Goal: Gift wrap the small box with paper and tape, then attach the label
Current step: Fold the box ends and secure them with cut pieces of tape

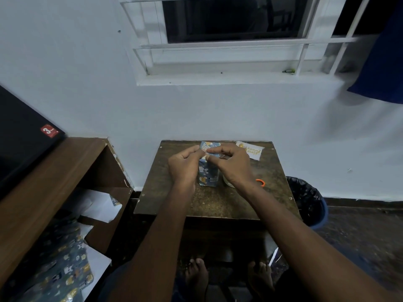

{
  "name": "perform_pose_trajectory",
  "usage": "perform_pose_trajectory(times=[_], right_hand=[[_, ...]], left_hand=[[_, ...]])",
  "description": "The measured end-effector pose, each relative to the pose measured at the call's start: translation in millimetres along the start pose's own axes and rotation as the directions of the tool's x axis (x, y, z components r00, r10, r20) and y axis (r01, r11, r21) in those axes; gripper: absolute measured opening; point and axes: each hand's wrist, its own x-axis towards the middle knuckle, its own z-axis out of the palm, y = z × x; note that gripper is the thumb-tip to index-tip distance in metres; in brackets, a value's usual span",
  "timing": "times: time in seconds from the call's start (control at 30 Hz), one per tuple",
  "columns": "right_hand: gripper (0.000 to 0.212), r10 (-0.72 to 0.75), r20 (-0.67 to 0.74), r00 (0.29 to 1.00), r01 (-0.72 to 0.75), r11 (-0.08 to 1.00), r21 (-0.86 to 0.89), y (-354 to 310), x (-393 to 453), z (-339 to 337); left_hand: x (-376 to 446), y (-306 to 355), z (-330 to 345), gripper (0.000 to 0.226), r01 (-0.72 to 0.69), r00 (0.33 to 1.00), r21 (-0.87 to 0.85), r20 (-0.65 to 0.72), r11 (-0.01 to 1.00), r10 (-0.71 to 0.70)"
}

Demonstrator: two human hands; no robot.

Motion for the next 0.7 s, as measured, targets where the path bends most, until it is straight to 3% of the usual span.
perform_pose_trajectory(times=[0.1, 0.2, 0.27, 0.37, 0.47, 0.57, 0.7], right_hand=[[0.017, 0.003, 0.01, 1.0, -0.003, 1.0, -0.012, 1.3, 0.2, 0.6], [0.021, 0.054, 0.046, 0.997, -0.058, 0.996, 0.075, -1.0, 0.9, -4.0], [0.034, 0.086, 0.136, 0.987, -0.105, 0.985, 0.136, -3.1, 1.6, -9.2], [0.053, 0.082, 0.25, 0.965, -0.113, 0.987, 0.113, -4.7, 1.1, -12.9], [0.049, 0.06, 0.22, 0.974, -0.09, 0.988, 0.127, 0.0, 2.7, -14.6], [0.04, 0.074, 0.189, 0.979, -0.111, 0.975, 0.194, 1.2, 3.4, -16.4], [0.033, 0.18, 0.177, 0.968, -0.239, 0.879, 0.413, -7.9, 1.1, -17.3]], left_hand=[[1.2, 0.9, -1.7, 0.019, 0.021, 1.0, -0.012, 0.017, 1.0, -0.02], [5.7, 6.4, -7.4, 0.021, 0.093, 0.986, 0.036, 0.136, 0.995, -0.097], [8.6, 10.2, -12.0, 0.025, 0.104, 0.967, 0.123, 0.219, 0.987, -0.129], [10.1, 14.3, -16.7, 0.03, 0.048, 0.948, 0.248, 0.294, 0.967, -0.123], [7.3, 18.5, -20.6, 0.026, -0.035, 0.901, 0.286, 0.424, 0.958, -0.093], [12.2, 14.6, -26.7, 0.044, -0.07, 0.835, 0.246, 0.545, 0.967, -0.078], [19.7, 5.6, -32.7, 0.079, -0.146, 0.775, 0.296, 0.627, 0.944, -0.076]])
